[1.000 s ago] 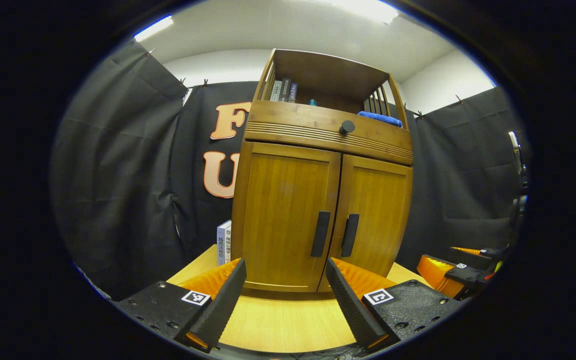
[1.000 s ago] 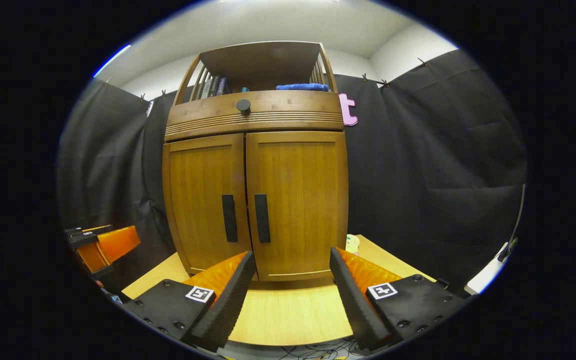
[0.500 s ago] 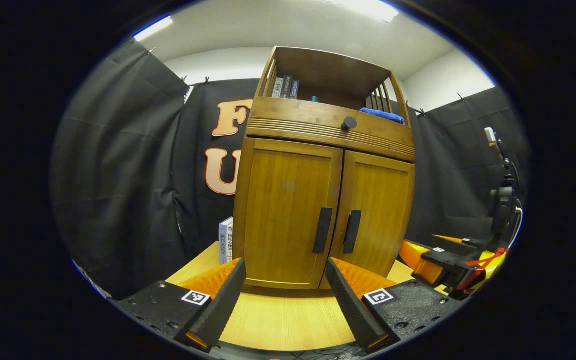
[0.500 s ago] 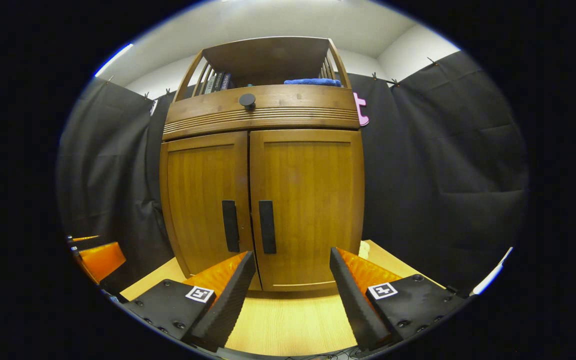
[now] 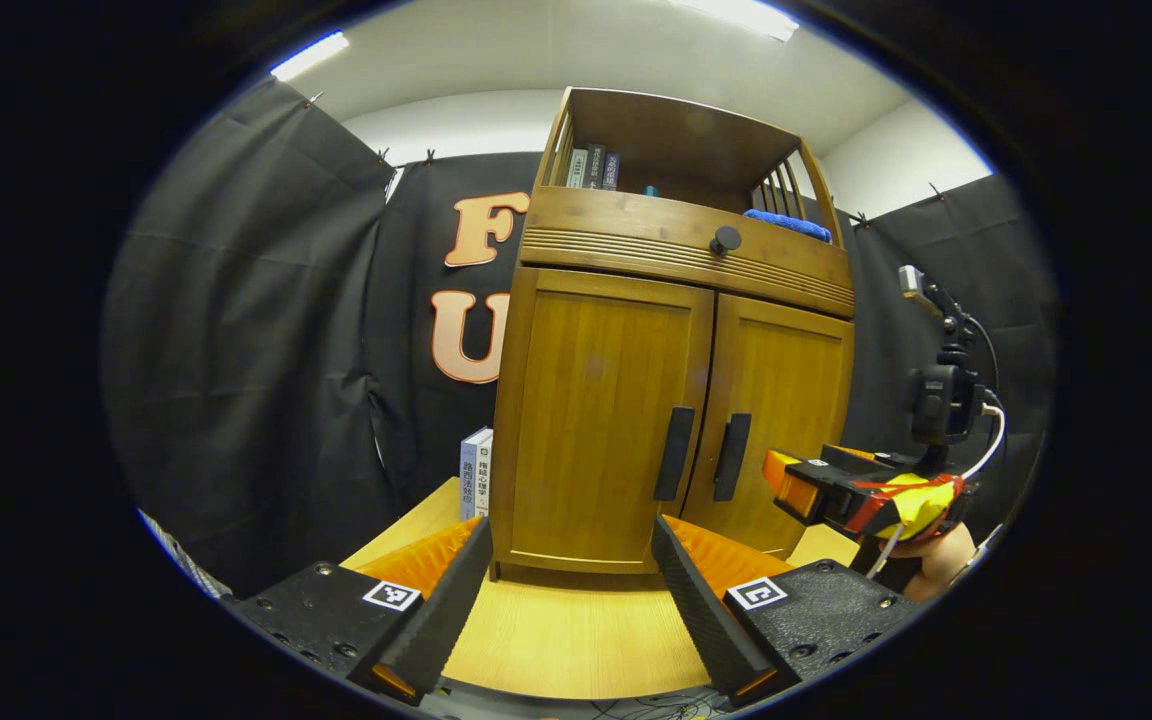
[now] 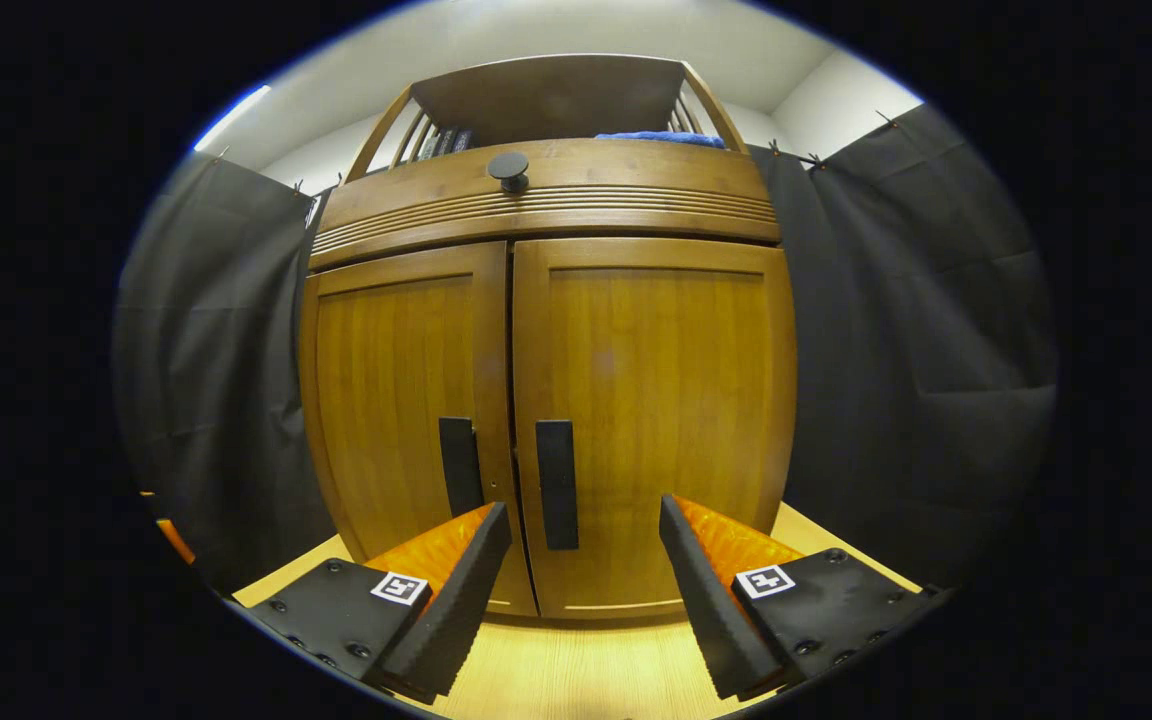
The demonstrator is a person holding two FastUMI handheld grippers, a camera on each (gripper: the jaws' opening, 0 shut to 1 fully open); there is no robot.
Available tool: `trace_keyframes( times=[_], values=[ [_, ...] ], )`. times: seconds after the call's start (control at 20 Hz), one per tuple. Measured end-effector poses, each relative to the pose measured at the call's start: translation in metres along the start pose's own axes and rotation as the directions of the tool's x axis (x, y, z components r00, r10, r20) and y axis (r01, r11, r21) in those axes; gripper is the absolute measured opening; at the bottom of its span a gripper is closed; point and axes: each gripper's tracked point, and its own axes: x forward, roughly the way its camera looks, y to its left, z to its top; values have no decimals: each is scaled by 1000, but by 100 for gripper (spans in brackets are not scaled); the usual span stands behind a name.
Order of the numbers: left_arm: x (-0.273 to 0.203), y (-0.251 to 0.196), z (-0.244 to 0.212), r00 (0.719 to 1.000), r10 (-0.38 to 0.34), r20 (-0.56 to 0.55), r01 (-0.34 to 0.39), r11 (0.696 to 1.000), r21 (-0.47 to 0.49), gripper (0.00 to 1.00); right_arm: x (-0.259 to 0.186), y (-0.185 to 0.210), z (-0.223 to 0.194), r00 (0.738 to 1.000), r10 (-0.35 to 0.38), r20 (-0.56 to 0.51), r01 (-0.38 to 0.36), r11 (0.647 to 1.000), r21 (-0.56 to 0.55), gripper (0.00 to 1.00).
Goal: Open the right door of the double-door shoe cabinet with the right hand, and open the left door with the left hand.
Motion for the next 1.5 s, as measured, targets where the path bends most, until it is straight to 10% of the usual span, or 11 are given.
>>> trace_keyframes(
  times=[0.65, 0.95, 1.1, 1.5],
  values=[
    [-1, 45, -8, 993, 115, -21, -115, 993, 11, 96, 102, 14, -22, 999, 3, -41, -4, 1000, -22, 95],
    [1, 59, -13, 987, 157, -36, -157, 988, 12, 95, 119, 11, -30, 998, -8, -54, 8, 1000, -8, 77],
    [4, 64, -16, 984, 172, -43, -172, 985, 8, 96, 122, 14, -33, 998, 2, -58, -1, 1000, 8, 46],
    [3, 67, -16, 981, 187, -43, -187, 982, 6, 96, 124, 13, -35, 998, -26, -61, 28, 999, 21, 36]
  ],
)
